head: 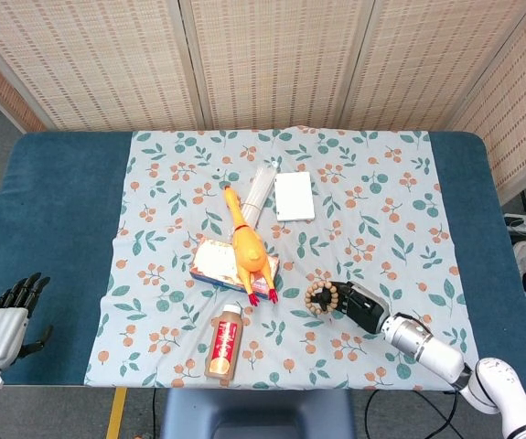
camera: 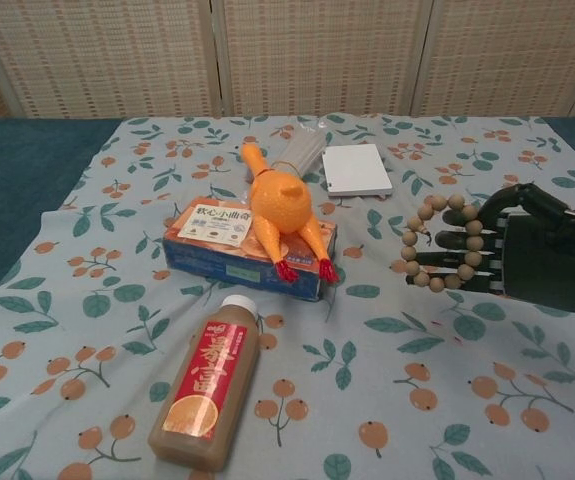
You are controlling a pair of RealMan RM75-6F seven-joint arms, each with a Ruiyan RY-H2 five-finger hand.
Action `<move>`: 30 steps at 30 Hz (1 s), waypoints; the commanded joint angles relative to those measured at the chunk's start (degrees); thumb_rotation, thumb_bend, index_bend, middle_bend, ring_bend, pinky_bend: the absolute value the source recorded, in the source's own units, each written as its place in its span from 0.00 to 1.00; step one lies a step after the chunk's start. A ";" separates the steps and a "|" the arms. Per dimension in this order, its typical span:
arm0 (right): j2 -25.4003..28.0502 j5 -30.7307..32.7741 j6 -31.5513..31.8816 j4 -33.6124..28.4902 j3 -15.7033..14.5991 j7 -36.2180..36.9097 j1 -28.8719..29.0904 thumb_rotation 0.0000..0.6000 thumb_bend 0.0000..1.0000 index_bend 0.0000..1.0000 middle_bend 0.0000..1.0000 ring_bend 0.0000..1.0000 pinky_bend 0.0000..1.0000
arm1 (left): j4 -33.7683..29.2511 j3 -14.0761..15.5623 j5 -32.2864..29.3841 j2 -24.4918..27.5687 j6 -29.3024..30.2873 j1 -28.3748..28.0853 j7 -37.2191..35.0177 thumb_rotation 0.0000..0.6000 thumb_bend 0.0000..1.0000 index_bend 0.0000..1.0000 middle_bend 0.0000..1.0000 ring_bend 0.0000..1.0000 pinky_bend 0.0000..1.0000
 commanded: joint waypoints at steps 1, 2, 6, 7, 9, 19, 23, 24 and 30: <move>-0.05 -0.43 0.17 -0.33 -0.10 -0.91 0.02 0.30 0.42 0.57 0.60 0.25 0.13 | -0.01 -0.01 -0.04 0.02 0.00 0.01 -0.02 1.00 0.42 0.00 0.00 0.00 0.15; -0.04 -0.45 0.03 -0.36 -0.13 -1.12 0.03 0.29 0.40 0.56 0.60 0.25 0.13 | 0.03 -0.02 -0.04 0.02 0.00 0.02 -0.02 1.00 0.43 0.00 0.00 0.00 0.15; 0.27 -0.30 -0.56 -0.33 -0.29 -1.19 0.40 0.29 0.32 0.56 0.60 0.25 0.13 | 0.10 -0.01 0.01 0.01 -0.12 -0.04 -0.29 1.00 0.43 0.00 0.00 0.00 0.15; 0.24 -0.15 -0.53 -0.36 -0.26 -1.29 0.31 0.29 0.31 0.56 0.60 0.25 0.13 | 0.16 -0.02 0.01 -0.01 -0.13 -0.05 -0.29 1.00 0.43 0.00 0.00 0.00 0.15; 0.13 0.04 -0.30 -0.48 -0.14 -1.57 0.12 0.29 0.27 0.55 0.60 0.25 0.13 | 0.20 -0.02 0.02 0.01 -0.14 -0.05 -0.38 1.00 0.43 0.00 0.00 0.00 0.15; -0.14 2.48 -1.04 0.33 0.35 0.41 -0.25 0.43 0.33 0.57 0.60 0.25 0.14 | 0.19 -0.01 0.08 0.01 -0.10 -0.04 -0.39 1.00 0.43 0.00 0.00 0.00 0.15; -0.82 3.47 -2.66 1.88 0.65 0.14 -0.75 0.57 0.50 0.60 0.60 0.25 0.14 | 0.25 0.05 0.05 -0.14 -0.39 -0.16 -0.13 1.00 0.43 0.00 0.00 0.00 0.15; -1.04 3.84 -2.83 2.25 0.78 0.24 -0.86 0.58 0.50 0.60 0.60 0.25 0.15 | 0.28 0.07 0.08 -0.17 -0.37 -0.15 -0.10 1.00 0.43 0.00 0.00 0.00 0.15; -1.40 4.21 -3.28 2.87 0.91 0.17 -0.91 0.59 0.52 0.61 0.60 0.25 0.16 | 0.28 0.11 0.13 -0.17 -0.30 -0.11 -0.07 1.00 0.43 0.00 0.00 0.00 0.15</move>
